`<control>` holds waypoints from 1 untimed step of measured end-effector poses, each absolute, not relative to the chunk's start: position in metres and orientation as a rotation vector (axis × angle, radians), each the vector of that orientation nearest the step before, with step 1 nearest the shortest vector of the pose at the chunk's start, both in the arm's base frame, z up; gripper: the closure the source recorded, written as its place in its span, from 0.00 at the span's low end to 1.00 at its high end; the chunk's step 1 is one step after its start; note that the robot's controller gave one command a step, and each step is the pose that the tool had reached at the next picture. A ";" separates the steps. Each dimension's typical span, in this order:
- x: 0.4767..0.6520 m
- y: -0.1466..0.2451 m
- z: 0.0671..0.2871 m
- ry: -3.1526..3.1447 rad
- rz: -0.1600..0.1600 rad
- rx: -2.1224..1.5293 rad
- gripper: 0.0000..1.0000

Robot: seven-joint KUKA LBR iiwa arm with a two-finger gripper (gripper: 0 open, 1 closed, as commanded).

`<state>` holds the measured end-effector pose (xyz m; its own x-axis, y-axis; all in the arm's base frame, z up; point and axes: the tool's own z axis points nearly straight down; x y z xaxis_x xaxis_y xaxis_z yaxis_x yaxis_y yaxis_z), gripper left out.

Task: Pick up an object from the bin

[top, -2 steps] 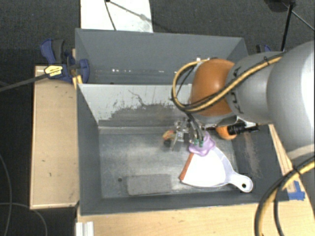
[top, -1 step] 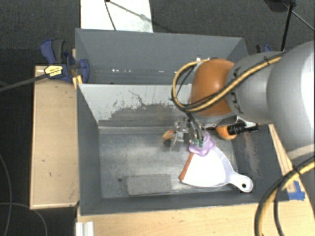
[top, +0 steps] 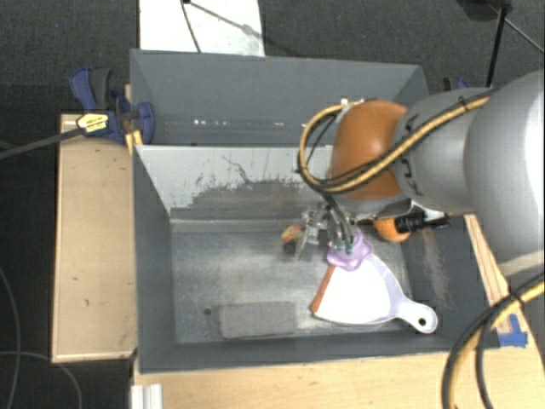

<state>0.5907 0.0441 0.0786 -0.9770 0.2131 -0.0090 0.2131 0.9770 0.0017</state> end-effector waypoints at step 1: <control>0.591 0.044 0.087 3.118 0.002 0.336 1.00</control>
Offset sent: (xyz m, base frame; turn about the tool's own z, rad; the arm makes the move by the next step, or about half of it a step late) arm 0.0002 0.0001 0.0786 0.0000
